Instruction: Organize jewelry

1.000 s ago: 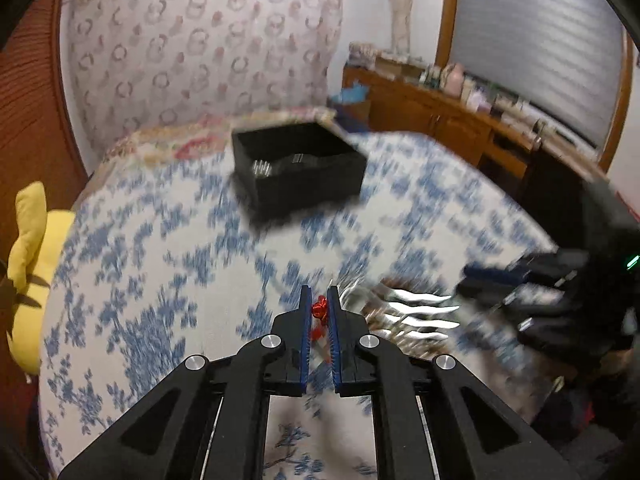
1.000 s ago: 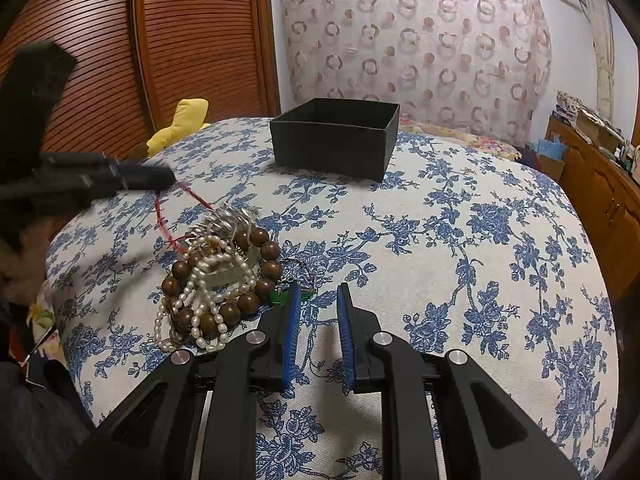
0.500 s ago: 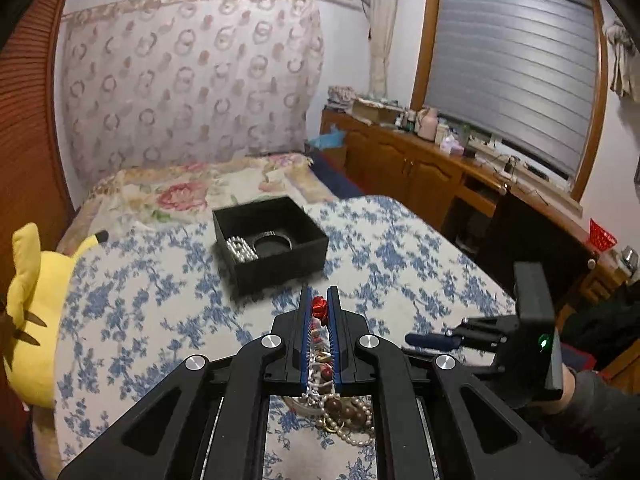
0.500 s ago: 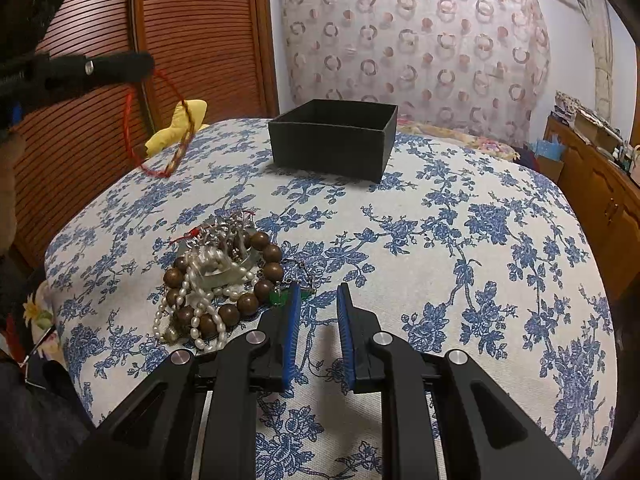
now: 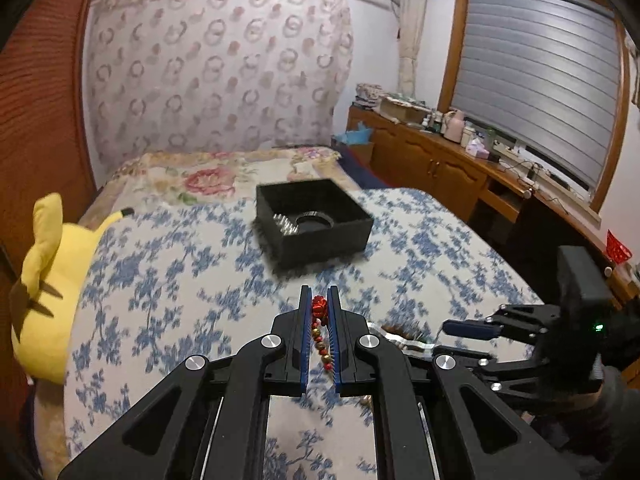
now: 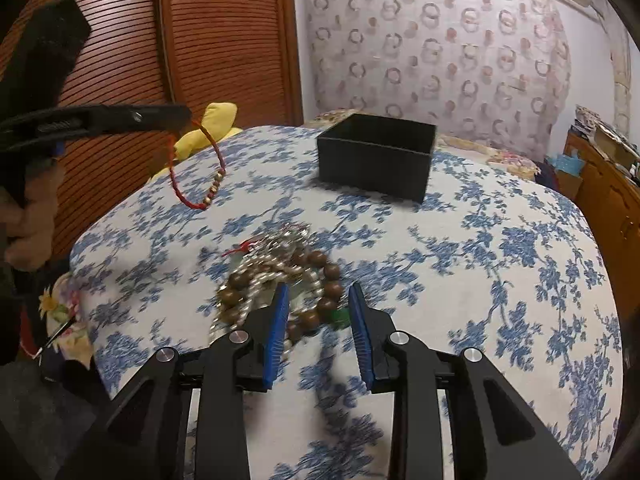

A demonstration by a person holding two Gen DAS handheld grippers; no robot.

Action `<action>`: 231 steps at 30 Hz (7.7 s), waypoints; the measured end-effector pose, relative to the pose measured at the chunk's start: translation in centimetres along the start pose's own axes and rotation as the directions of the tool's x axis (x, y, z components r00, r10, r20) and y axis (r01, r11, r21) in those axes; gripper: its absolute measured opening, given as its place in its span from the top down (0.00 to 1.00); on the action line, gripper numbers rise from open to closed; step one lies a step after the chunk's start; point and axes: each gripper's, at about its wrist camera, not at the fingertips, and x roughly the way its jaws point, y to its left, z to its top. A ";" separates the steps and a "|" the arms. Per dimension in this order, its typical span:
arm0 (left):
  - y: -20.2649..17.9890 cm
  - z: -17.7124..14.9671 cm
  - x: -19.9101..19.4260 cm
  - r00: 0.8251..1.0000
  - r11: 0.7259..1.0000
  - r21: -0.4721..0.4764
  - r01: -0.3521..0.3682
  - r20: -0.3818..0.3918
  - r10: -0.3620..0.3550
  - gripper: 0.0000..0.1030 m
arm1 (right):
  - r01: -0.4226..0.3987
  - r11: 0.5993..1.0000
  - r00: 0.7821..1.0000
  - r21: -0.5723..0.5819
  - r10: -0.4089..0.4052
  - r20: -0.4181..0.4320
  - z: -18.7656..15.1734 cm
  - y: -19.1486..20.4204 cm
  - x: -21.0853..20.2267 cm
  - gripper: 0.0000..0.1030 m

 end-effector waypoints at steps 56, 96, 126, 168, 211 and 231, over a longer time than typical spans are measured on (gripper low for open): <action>-0.1 0.3 -1.1 0.999 1.000 0.000 0.006 0.041 -0.006 0.93 | 0.177 0.973 0.964 -0.146 -0.141 0.224 8.0 -0.3 -10.8 0.95; -0.4 11.5 4.2 0.992 0.998 0.060 -0.028 0.127 0.020 0.93 | 0.175 0.974 0.943 -0.142 -0.124 0.308 22.8 -5.0 -5.4 0.95; 3.9 12.3 19.1 0.997 0.999 0.020 -0.029 -0.070 0.030 0.92 | 0.057 0.995 0.993 -0.085 -0.048 0.104 22.4 -12.7 11.0 0.94; 2.0 -1.0 4.9 0.996 0.997 -0.025 -0.076 -0.042 0.075 0.10 | -0.012 0.999 1.000 0.040 0.011 0.021 4.4 -4.3 0.5 0.55; -2.8 -3.0 10.5 0.973 0.997 0.032 0.073 -0.222 -0.065 0.87 | 0.008 0.996 0.999 0.092 -0.005 -0.038 -0.9 -5.6 1.0 0.55; -2.3 -0.6 6.2 0.993 0.998 0.034 0.051 -0.112 -0.047 0.99 | 0.009 0.996 0.999 0.090 -0.005 -0.037 -0.9 -5.6 1.0 0.55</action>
